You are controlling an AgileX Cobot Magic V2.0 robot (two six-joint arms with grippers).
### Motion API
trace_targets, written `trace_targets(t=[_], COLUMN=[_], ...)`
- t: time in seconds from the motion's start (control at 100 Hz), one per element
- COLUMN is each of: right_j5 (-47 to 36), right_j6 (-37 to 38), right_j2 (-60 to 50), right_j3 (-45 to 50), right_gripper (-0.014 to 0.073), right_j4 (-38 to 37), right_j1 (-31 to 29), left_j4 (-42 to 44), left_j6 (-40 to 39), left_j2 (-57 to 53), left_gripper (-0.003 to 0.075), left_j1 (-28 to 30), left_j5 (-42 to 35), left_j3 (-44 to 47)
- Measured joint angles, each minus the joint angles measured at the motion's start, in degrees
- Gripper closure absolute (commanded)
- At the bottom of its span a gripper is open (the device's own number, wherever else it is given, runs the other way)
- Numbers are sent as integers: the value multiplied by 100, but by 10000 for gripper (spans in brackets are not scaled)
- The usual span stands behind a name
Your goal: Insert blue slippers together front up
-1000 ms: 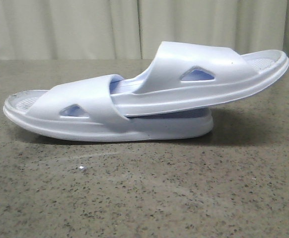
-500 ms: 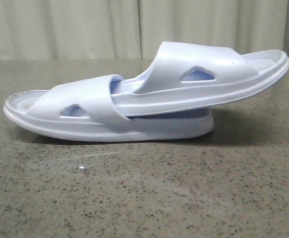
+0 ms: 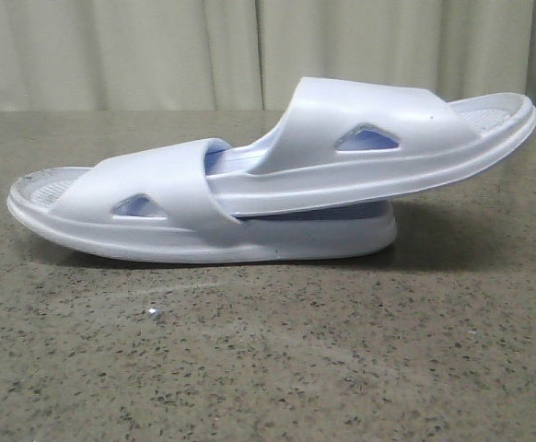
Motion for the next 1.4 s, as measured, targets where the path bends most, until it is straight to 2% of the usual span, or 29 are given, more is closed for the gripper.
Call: trace_targets(t=[0.24,1.4], right_j5=[0,0], right_j6=[-11,-11], right_j2=[0,0], right_j3=[0,0], right_gripper=[701,701], right_j4=[0,0], right_j1=[0,0], left_j4=[275,144], left_j6=[-275,-312], left_j2=[0,0], left_gripper=[704,704], left_j1=[0,0], left_j5=[1,1], left_j3=[0,0])
